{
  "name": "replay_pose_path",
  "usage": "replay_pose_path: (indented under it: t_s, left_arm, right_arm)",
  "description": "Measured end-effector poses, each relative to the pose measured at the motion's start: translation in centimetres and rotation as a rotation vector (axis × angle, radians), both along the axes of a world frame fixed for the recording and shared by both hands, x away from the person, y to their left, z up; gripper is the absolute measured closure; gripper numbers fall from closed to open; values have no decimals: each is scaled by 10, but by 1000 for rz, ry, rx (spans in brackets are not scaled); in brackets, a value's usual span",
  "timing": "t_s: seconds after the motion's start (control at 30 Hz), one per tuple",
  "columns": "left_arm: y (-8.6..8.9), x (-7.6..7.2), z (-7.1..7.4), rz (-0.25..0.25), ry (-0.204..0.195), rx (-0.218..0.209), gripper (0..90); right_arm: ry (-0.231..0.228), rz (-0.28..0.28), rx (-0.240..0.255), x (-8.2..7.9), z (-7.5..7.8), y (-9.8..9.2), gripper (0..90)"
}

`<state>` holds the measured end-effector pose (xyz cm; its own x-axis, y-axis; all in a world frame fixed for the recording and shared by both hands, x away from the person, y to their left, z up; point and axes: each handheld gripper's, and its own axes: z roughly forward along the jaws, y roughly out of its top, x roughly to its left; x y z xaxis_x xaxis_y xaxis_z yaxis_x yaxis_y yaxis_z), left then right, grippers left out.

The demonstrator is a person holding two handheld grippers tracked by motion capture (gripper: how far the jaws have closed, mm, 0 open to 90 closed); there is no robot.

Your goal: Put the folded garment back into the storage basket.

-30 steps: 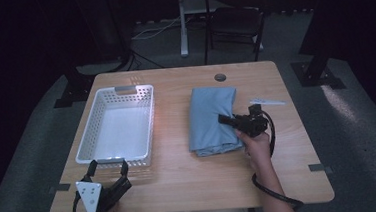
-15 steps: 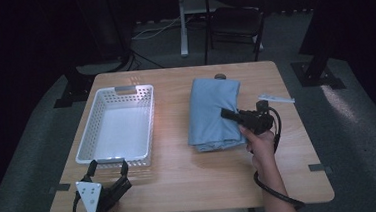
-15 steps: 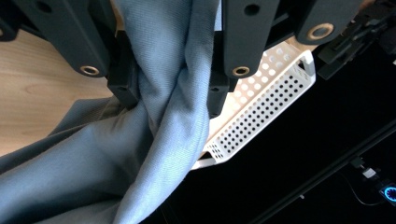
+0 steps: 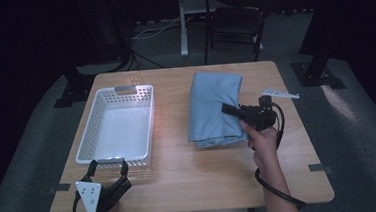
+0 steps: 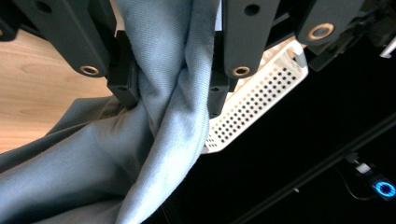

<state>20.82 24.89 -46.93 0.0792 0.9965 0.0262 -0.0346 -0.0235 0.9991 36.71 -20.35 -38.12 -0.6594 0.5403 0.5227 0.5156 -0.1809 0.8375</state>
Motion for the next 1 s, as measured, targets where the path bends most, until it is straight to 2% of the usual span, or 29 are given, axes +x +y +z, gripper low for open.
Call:
replay_pose_path:
  t_s: [0.1, 0.27, 0.43, 0.5, 0.63, 0.77, 1.0]
  left_arm:
    - [0, 0, 0, 1, 0, 0, 107]
    - [0, 0, 0, 2, 0, 0, 107]
    - [0, 0, 0, 0, 0, 0, 107]
    - [0, 0, 0, -1, 1, 1, 107]
    - [0, 0, 0, -5, 2, 0, 107]
    - [0, 0, 0, -5, 0, 1, 107]
    - [0, 0, 0, -4, 0, 1, 107]
  right_arm:
    - [-9, 7, 22, -1, 4, -1, 661]
    - [-12, 2, 31, -2, 11, 0, 661]
    - [-27, -6, 9, -3, 17, 3, 660]
    - [-30, -8, 3, -3, 17, 3, 660]
    - [-26, 0, 37, -2, 17, 0, 660]
    - [-32, -1, 29, -2, 18, -1, 659]
    - [-40, 9, 51, -2, 19, 1, 659]
